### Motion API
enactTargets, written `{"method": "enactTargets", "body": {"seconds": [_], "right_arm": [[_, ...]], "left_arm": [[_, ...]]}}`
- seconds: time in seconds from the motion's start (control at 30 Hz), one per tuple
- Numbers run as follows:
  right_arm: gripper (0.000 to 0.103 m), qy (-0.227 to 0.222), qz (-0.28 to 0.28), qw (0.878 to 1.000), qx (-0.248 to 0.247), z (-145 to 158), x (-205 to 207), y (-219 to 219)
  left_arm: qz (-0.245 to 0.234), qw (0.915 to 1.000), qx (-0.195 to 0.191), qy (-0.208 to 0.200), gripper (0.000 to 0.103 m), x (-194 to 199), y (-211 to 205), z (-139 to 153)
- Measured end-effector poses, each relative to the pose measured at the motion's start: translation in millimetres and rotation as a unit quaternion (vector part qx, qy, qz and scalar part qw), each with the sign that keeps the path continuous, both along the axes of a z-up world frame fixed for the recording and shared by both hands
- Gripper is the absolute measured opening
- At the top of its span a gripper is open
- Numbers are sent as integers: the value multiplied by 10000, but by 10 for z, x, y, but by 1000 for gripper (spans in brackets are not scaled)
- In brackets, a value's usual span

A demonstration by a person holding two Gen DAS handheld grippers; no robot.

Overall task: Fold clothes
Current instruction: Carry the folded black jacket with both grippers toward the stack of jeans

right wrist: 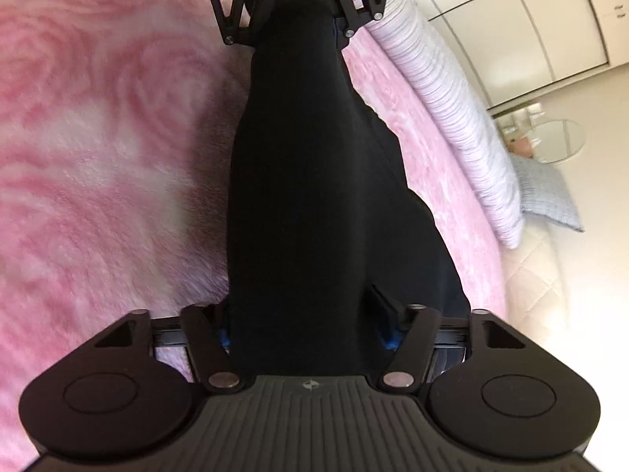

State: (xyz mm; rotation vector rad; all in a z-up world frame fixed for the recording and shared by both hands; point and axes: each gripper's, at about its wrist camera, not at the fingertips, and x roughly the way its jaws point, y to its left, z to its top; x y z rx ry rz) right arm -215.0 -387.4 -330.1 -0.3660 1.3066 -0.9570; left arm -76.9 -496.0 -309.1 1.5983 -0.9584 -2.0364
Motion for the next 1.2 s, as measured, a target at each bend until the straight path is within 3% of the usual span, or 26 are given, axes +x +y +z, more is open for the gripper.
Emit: {"method": "enactTargets", "body": {"seconds": [0.03, 0.23, 0.43, 0.77, 1.0, 1.2], "right_arm": [[44, -30, 15, 10000, 60, 78, -41, -23], [35, -213, 103, 9988, 420, 549, -286, -162], [34, -61, 57, 9993, 358, 1204, -456, -173], [33, -210, -246, 9986, 420, 2389, -647, 77], [33, -208, -438, 9986, 214, 2860, -804, 310], [33, -187, -491, 9985, 120, 3014, -1086, 401]], "left_arm": [[40, 10000, 56, -1, 36, -62, 39, 81], [313, 9990, 308, -8, 32, -288, 50, 591], [484, 9982, 336, 72, 29, -474, 84, 1266], [353, 9992, 45, 170, 28, -660, 318, 2385], [250, 9990, -159, 343, 27, -851, 451, 2759], [166, 9989, -255, 353, 27, -1182, 513, 2885]]}}
